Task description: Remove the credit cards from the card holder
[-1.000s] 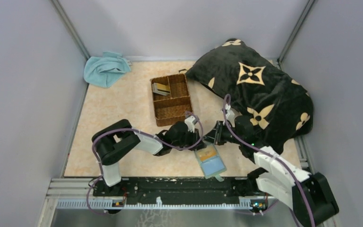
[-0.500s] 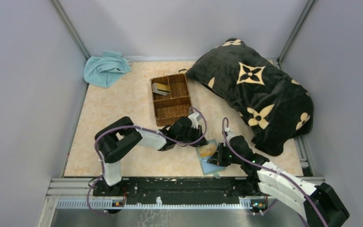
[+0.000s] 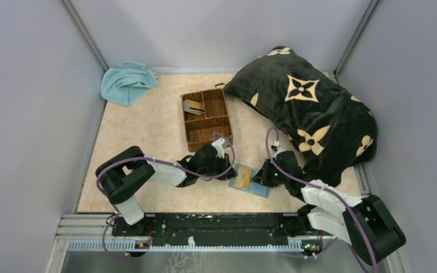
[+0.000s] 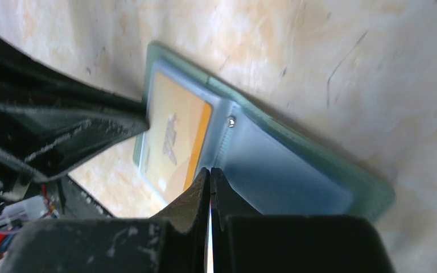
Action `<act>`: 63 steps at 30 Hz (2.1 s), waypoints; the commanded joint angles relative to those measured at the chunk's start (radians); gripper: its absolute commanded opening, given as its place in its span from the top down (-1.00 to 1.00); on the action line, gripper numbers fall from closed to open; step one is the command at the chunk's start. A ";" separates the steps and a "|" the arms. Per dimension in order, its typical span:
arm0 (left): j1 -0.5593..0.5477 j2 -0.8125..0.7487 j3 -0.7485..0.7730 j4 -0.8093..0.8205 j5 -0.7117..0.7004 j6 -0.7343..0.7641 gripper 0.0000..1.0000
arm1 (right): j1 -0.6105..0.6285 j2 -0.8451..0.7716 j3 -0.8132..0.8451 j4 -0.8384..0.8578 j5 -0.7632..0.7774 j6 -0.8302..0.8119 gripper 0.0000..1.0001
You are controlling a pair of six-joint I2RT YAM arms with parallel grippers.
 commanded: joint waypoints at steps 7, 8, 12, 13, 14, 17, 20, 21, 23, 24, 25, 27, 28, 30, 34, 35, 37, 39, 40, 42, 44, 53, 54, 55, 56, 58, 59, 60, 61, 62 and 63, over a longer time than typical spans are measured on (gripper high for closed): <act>0.005 -0.056 -0.130 -0.093 -0.033 -0.041 0.59 | -0.037 0.137 0.160 0.034 0.012 -0.138 1.00; 0.005 -0.063 -0.136 -0.095 -0.051 -0.037 0.59 | -0.037 0.132 0.161 0.039 0.001 -0.137 1.00; 0.012 -0.115 -0.126 -0.147 -0.076 -0.012 0.59 | -0.037 0.063 0.152 -0.001 -0.007 -0.137 1.00; 0.016 -0.132 -0.120 -0.158 -0.074 -0.008 0.59 | -0.037 0.040 0.150 -0.020 -0.005 -0.139 1.00; 0.018 -0.154 -0.115 -0.164 -0.067 -0.004 0.59 | -0.037 0.015 0.149 -0.038 -0.006 -0.142 1.00; 0.035 -0.204 -0.094 -0.161 -0.012 0.017 0.57 | -0.036 -0.074 0.132 -0.058 -0.035 -0.139 1.00; 0.052 -0.220 -0.067 -0.128 0.094 0.033 0.56 | -0.037 -0.139 0.103 -0.049 -0.060 -0.131 0.69; 0.054 -0.219 -0.059 -0.117 0.117 0.038 0.56 | -0.037 -0.149 0.095 -0.044 -0.065 -0.126 0.58; 0.053 -0.209 -0.036 -0.114 0.157 0.046 0.56 | -0.037 -0.154 0.078 -0.025 -0.079 -0.115 0.43; 0.054 -0.203 -0.027 -0.115 0.169 0.047 0.56 | -0.036 -0.149 0.072 -0.014 -0.085 -0.108 0.40; 0.053 -0.200 -0.023 -0.109 0.178 0.046 0.56 | -0.037 -0.141 0.066 0.000 -0.094 -0.102 0.39; 0.055 -0.192 -0.025 -0.085 0.198 0.044 0.56 | -0.036 -0.123 0.051 0.041 -0.112 -0.084 0.39; 0.054 -0.186 -0.027 -0.074 0.205 0.043 0.56 | -0.035 -0.115 0.043 0.062 -0.120 -0.076 0.38; 0.056 -0.161 -0.028 -0.060 0.223 0.042 0.56 | -0.035 -0.102 0.031 0.093 -0.126 -0.066 0.37; 0.057 -0.107 -0.031 -0.050 0.247 0.036 0.56 | -0.035 -0.070 0.019 0.138 -0.131 -0.061 0.23; 0.057 -0.095 -0.030 -0.061 0.244 0.031 0.56 | -0.034 -0.059 0.015 0.152 -0.134 -0.058 0.21; 0.057 -0.086 -0.043 -0.063 0.244 0.025 0.56 | -0.032 -0.035 0.006 0.187 -0.145 -0.049 0.17; 0.058 -0.097 -0.056 -0.060 0.235 0.023 0.57 | -0.024 -0.011 0.000 0.211 -0.143 -0.044 0.17; 0.058 -0.105 -0.060 -0.061 0.234 0.023 0.57 | -0.020 -0.004 -0.001 0.218 -0.141 -0.044 0.17; 0.057 -0.125 -0.062 -0.072 0.226 0.026 0.56 | -0.011 0.018 0.000 0.232 -0.137 -0.043 0.17; 0.058 -0.139 -0.058 -0.087 0.219 0.032 0.56 | -0.003 0.036 0.002 0.246 -0.131 -0.043 0.17; 0.059 -0.134 -0.056 -0.115 0.203 0.045 0.58 | 0.029 0.102 0.006 0.301 -0.115 -0.032 0.17; 0.059 -0.137 -0.060 -0.116 0.199 0.045 0.57 | 0.030 0.109 0.007 0.309 -0.113 -0.031 0.17; 0.059 -0.140 -0.064 -0.118 0.194 0.048 0.58 | 0.031 0.118 0.008 0.315 -0.113 -0.030 0.17; 0.058 -0.144 -0.070 -0.122 0.190 0.049 0.57 | 0.032 0.127 0.008 0.324 -0.114 -0.028 0.17; 0.058 -0.154 -0.078 -0.131 0.181 0.051 0.57 | 0.035 0.146 0.011 0.341 -0.115 -0.026 0.17; 0.059 -0.159 -0.081 -0.134 0.176 0.052 0.58 | 0.037 0.156 0.012 0.348 -0.115 -0.024 0.17; 0.059 -0.164 -0.082 -0.140 0.172 0.053 0.58 | 0.040 0.168 0.012 0.356 -0.115 -0.024 0.17; 0.059 -0.168 -0.084 -0.145 0.165 0.056 0.58 | 0.042 0.179 0.014 0.364 -0.115 -0.023 0.17; 0.058 -0.171 -0.085 -0.149 0.159 0.059 0.58 | 0.044 0.188 0.015 0.371 -0.116 -0.022 0.17; 0.058 -0.173 -0.086 -0.153 0.155 0.062 0.58 | 0.046 0.196 0.016 0.380 -0.117 -0.020 0.17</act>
